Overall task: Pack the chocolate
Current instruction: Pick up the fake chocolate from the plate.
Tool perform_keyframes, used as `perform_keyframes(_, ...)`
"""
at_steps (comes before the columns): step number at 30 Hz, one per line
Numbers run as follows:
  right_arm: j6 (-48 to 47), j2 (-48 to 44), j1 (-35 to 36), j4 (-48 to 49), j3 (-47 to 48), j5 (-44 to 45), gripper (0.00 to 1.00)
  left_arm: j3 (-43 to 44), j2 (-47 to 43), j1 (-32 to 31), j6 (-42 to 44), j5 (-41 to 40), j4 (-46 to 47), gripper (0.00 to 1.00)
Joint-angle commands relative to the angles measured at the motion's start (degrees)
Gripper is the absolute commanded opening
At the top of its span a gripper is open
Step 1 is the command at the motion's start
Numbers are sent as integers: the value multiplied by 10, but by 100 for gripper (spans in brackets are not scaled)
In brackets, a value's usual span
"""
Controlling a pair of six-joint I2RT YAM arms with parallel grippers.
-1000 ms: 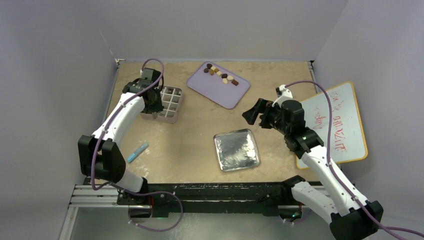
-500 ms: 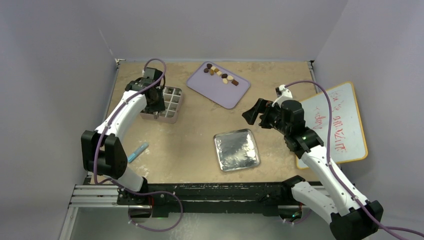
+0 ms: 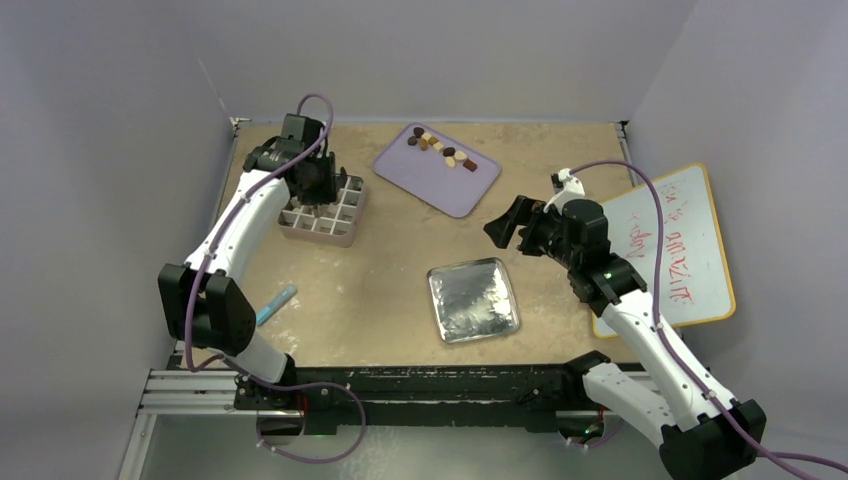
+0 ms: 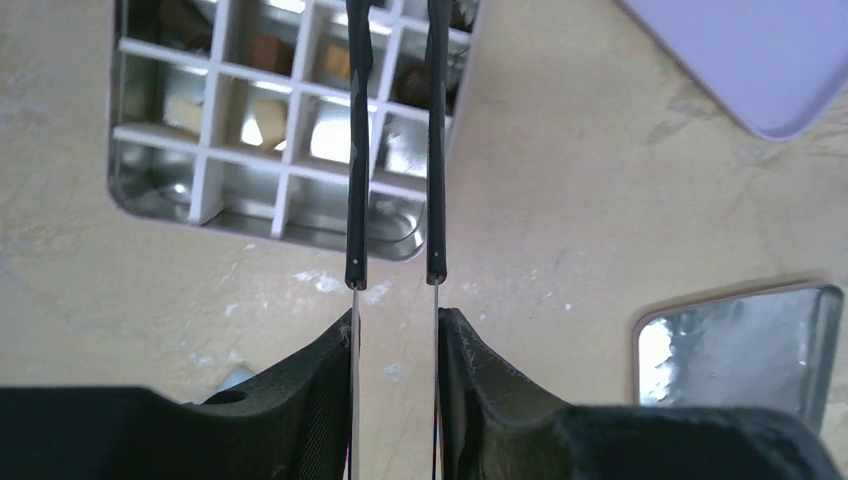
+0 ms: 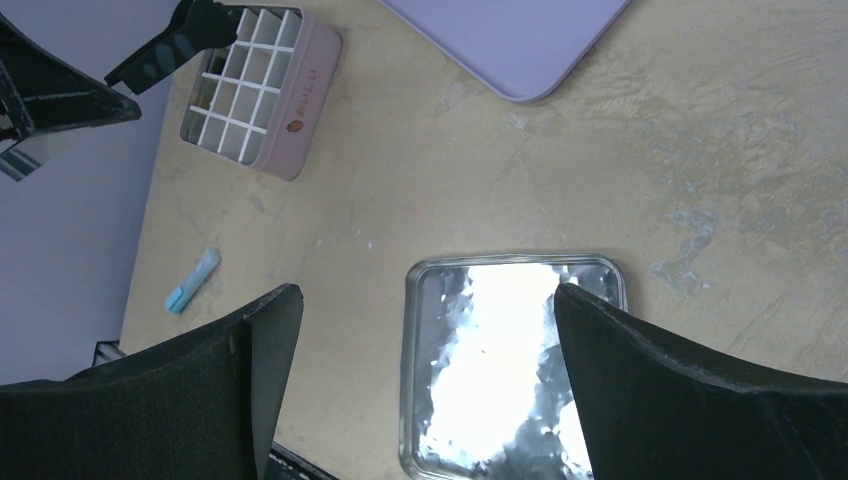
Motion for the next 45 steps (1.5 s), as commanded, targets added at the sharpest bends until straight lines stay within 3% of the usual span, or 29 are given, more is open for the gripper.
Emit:
perform_keyframes(1,5,-3,2,24,6,-9,97,66,43,-14,35,57,30,29)
perform_keyframes(11,-8,19,2,8,24,-1,97,228,216,-51,59,50,79,29)
perform_keyframes(19,-5,12,2,13,20,13,97,287,325,-57,72,60,150,30)
perform_keyframes(28,-12,18,1,7,28,22,97,284,360,-63,112,72,226,33)
perform_keyframes(45,-16,25,1,4,36,39,97,379,464,-64,139,79,246,36)
